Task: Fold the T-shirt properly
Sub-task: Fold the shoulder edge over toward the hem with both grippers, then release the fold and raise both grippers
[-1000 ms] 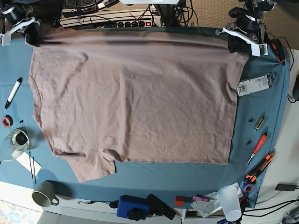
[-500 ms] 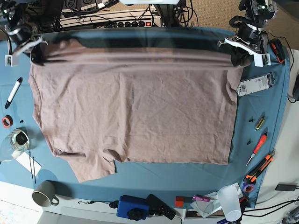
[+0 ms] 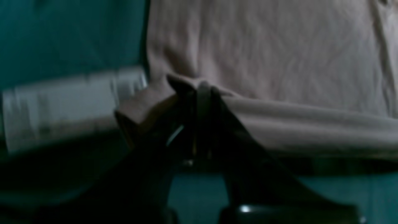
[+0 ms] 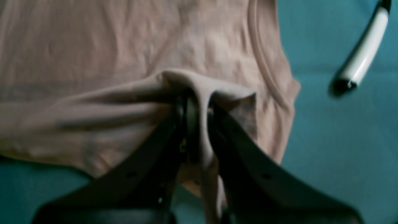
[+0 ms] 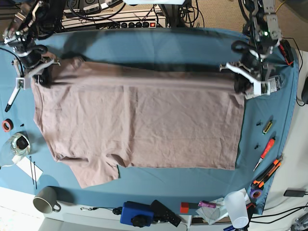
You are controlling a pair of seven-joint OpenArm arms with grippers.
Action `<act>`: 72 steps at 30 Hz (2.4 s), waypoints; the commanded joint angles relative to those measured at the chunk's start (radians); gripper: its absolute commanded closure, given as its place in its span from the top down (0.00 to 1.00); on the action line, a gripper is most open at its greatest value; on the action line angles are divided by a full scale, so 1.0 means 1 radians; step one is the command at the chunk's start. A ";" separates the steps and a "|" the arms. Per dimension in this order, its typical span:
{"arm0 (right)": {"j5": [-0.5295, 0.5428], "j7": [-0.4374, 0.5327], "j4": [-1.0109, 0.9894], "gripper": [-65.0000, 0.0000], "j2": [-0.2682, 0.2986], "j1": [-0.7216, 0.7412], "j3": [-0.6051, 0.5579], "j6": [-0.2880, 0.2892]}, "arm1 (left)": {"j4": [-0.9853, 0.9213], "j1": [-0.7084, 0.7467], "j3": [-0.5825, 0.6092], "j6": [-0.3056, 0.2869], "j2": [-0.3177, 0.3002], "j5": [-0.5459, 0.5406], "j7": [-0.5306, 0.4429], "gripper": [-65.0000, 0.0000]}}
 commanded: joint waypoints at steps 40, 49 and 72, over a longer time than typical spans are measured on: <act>-0.175 0.138 -0.612 0.00 0.180 0.658 -0.226 -0.003 | -0.360 -0.397 0.090 0.033 -0.056 0.095 -0.024 0.00; -0.211 0.159 -0.612 0.00 0.180 0.658 -0.226 -0.018 | -0.486 -0.488 0.090 -0.011 -0.057 0.096 -0.020 0.00; 0.009 0.069 -0.609 0.33 0.188 0.724 -0.182 0.099 | -0.393 -0.507 0.089 -0.037 -0.057 0.096 0.077 0.50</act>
